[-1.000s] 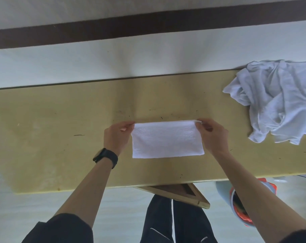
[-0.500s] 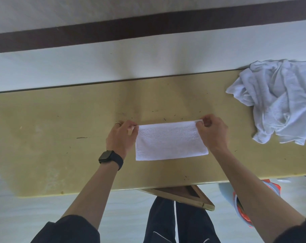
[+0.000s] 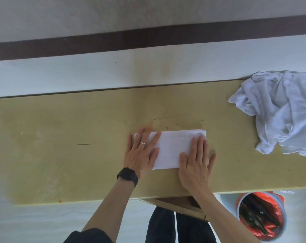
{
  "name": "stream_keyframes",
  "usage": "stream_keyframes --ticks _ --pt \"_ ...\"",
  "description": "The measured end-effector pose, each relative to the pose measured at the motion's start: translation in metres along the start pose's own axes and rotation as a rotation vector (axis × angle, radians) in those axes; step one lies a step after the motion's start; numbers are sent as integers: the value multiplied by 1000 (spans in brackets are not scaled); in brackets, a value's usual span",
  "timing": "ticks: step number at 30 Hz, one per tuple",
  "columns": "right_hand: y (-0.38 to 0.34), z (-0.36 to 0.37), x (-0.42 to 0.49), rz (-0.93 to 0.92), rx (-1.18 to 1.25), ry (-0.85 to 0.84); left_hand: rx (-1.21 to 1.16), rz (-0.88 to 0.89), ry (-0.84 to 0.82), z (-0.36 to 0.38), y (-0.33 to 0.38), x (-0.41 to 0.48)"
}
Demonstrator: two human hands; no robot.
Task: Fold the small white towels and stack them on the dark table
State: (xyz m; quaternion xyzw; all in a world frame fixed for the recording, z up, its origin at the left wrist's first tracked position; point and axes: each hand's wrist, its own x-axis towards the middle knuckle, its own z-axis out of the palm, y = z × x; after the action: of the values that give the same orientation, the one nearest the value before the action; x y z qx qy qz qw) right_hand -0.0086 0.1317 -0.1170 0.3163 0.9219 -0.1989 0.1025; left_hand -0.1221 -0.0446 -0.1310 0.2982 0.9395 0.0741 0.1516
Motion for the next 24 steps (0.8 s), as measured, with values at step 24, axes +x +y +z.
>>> stream_keyframes --ticks 24 --pt "39 -31 -11 -642 -34 36 -100 235 160 13 27 -89"
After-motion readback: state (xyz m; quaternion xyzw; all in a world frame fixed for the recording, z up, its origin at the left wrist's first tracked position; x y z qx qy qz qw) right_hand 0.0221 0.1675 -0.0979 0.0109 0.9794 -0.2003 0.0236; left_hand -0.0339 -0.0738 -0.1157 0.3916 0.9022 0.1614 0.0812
